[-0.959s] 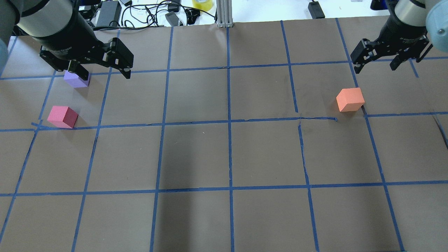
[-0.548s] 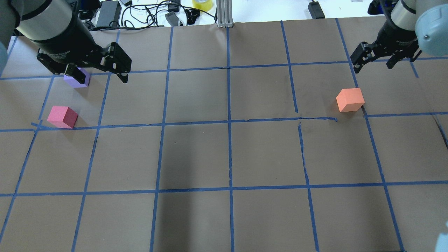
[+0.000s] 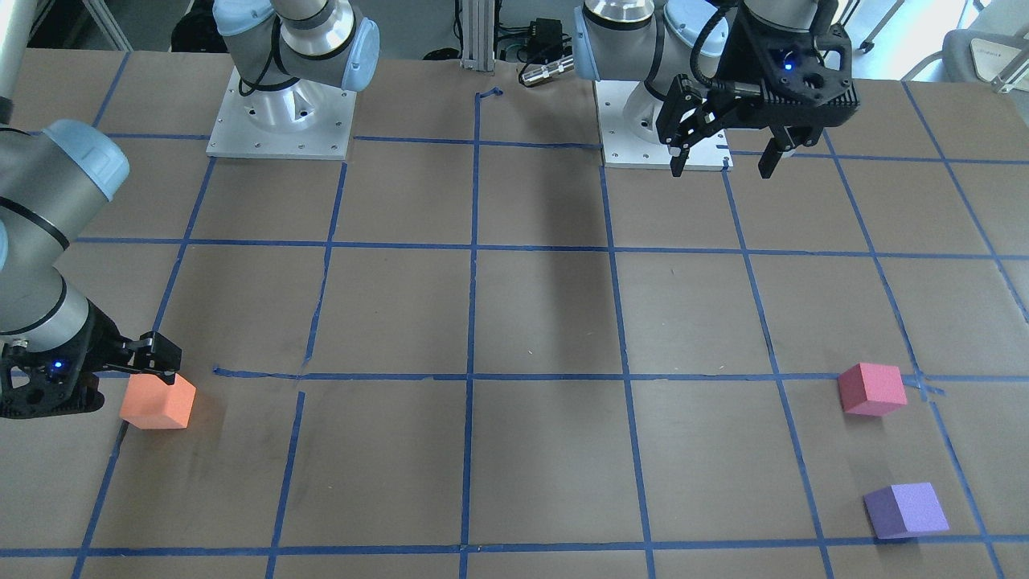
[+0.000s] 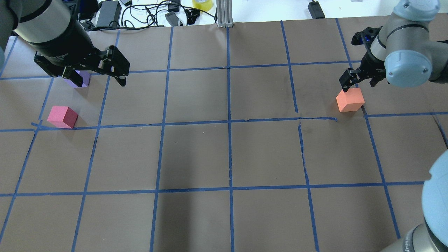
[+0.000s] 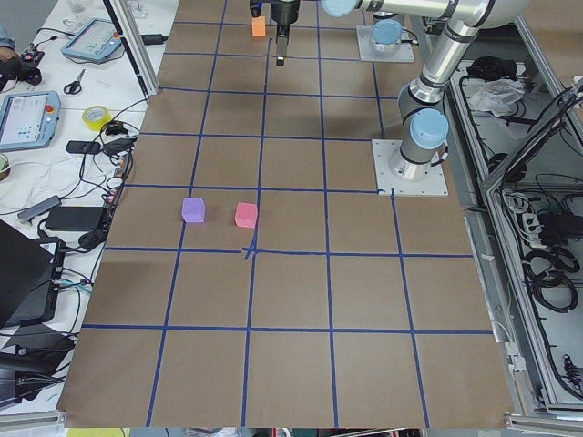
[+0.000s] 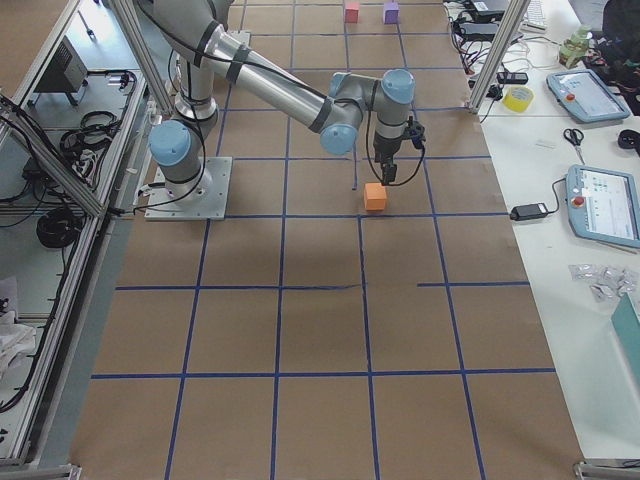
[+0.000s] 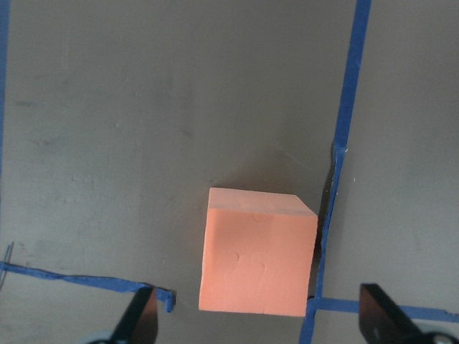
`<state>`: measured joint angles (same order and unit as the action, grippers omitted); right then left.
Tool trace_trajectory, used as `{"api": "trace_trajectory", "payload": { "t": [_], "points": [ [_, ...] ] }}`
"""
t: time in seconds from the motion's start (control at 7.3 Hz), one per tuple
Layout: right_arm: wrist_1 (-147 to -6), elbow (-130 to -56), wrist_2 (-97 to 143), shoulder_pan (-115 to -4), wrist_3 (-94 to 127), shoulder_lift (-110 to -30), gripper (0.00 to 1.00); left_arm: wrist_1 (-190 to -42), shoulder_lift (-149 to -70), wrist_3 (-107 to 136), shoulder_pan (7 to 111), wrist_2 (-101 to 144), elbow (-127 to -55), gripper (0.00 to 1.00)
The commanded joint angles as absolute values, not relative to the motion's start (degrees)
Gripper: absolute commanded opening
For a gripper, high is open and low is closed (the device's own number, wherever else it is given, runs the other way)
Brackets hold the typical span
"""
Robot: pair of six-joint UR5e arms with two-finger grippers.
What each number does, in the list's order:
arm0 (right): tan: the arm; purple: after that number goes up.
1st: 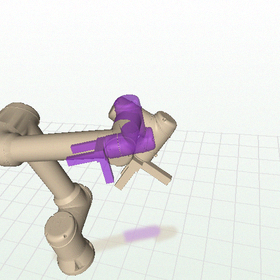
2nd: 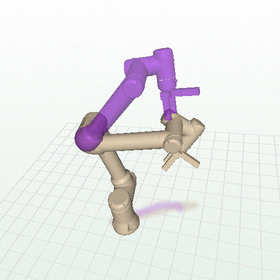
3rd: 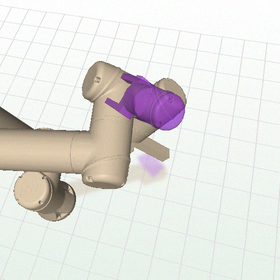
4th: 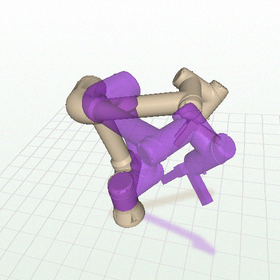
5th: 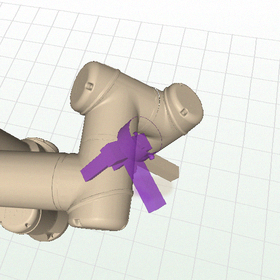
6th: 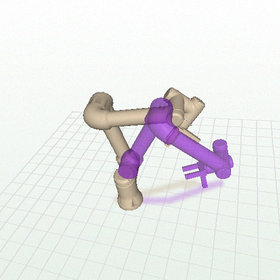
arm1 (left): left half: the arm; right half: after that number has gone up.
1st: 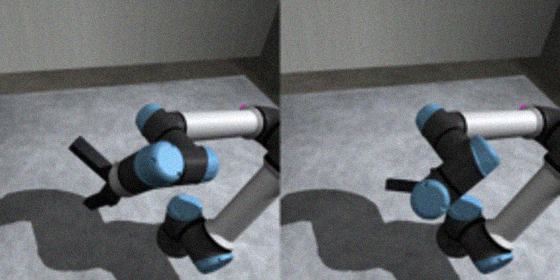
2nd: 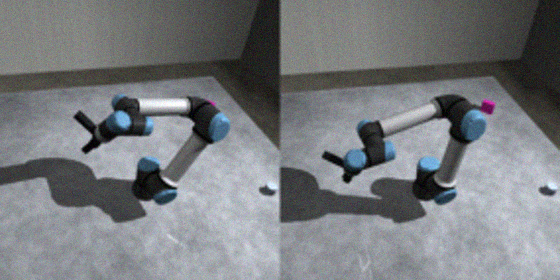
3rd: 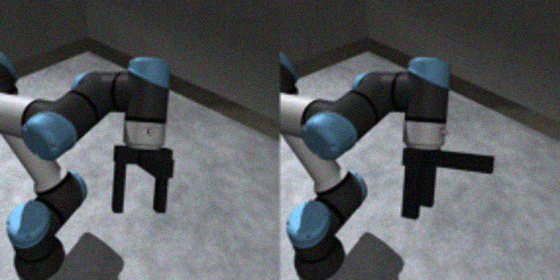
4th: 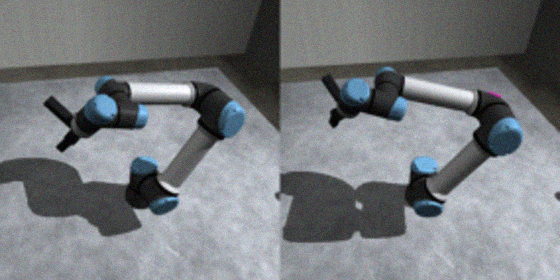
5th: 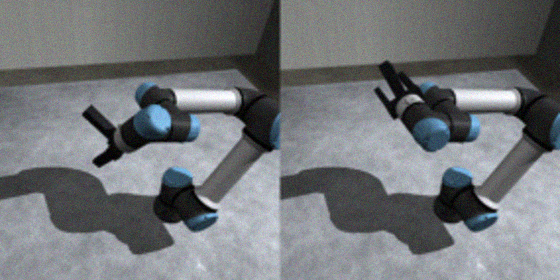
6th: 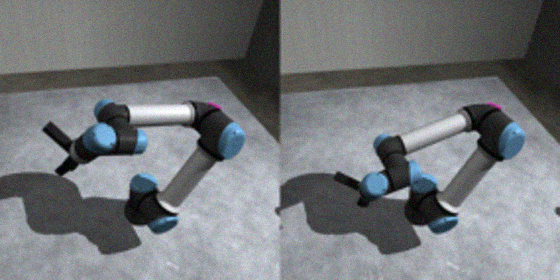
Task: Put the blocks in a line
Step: 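Lower the right gripper and grasp the orange cube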
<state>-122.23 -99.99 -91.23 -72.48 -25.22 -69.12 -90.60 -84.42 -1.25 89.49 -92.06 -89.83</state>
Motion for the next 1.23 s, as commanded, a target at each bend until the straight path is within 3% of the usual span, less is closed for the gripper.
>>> {"api": "trace_trajectory", "payload": {
  "t": [0.0,1.1],
  "points": [
    [-124.62,-100.81,-91.23,-71.1,-24.97,-66.28,1.0,-91.05,-83.24,-1.32,89.56,-91.85,-89.39,1.0],
    [-124.19,-100.28,-88.33,-71.1,-23.91,-64.08,1.0,-76.56,-84.73,-1.14,87.54,-92.02,-96.76,1.0]
  ]
}}
